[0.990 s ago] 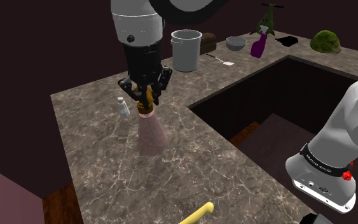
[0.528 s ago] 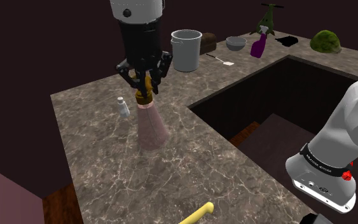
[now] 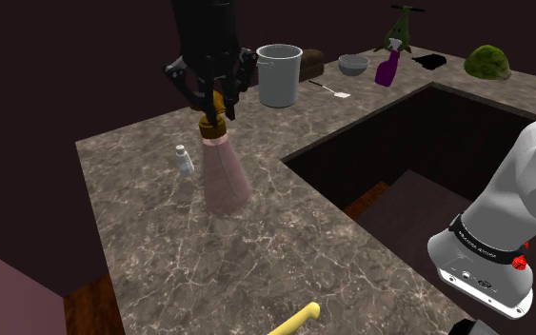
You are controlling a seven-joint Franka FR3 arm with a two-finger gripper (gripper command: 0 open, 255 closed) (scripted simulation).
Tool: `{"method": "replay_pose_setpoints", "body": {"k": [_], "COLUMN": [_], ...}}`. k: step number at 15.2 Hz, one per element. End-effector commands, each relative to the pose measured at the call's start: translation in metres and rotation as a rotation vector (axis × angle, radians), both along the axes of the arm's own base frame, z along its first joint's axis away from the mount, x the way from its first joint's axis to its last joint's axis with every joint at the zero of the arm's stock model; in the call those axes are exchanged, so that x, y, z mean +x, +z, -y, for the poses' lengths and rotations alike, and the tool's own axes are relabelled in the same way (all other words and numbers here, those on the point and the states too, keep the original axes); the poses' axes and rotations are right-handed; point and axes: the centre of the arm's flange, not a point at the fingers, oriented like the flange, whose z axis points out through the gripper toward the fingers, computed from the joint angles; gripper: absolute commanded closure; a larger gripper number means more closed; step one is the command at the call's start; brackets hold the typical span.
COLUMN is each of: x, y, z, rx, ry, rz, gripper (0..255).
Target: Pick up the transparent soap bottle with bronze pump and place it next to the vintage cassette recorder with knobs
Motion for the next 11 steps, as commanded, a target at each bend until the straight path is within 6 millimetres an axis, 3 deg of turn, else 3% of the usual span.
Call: {"method": "replay_pose_setpoints", "body": {"k": [1, 7, 11], "x": [0.000, 0.000, -0.052], "y": [0.011, 0.040, 0.040], "z": [-0.001, -0.001, 0.010], "rx": [0.000, 0.000, 0.000], "ry": [0.000, 0.000, 0.000], "rz": [0.000, 0.000, 0.000], "gripper": [255, 255, 255]}}
